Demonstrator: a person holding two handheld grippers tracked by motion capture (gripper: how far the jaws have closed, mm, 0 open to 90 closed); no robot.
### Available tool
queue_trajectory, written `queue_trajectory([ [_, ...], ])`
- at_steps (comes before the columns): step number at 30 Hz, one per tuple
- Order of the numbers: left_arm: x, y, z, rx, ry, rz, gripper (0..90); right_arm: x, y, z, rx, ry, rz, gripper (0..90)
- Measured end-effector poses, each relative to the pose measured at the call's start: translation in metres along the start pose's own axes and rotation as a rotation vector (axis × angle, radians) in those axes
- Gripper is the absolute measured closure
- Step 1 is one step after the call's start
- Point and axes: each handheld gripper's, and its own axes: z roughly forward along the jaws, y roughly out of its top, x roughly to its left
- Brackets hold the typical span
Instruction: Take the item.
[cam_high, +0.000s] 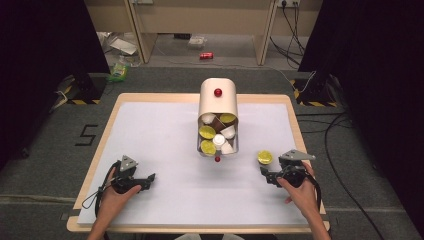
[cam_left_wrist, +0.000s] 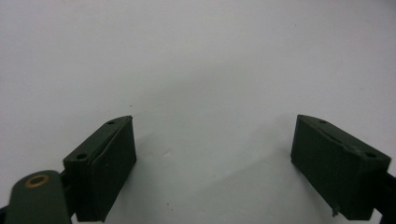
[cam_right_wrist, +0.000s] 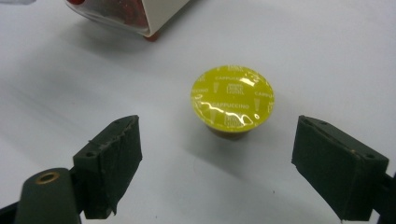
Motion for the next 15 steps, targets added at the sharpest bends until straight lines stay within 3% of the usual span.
queue_trajectory([
  [15, 0.000, 0.000, 0.000, 0.000, 0.000, 0.000, 13.3, 0.000, -0.012, -0.010, -0.003, 0.000, 0.010, 16.7],
])
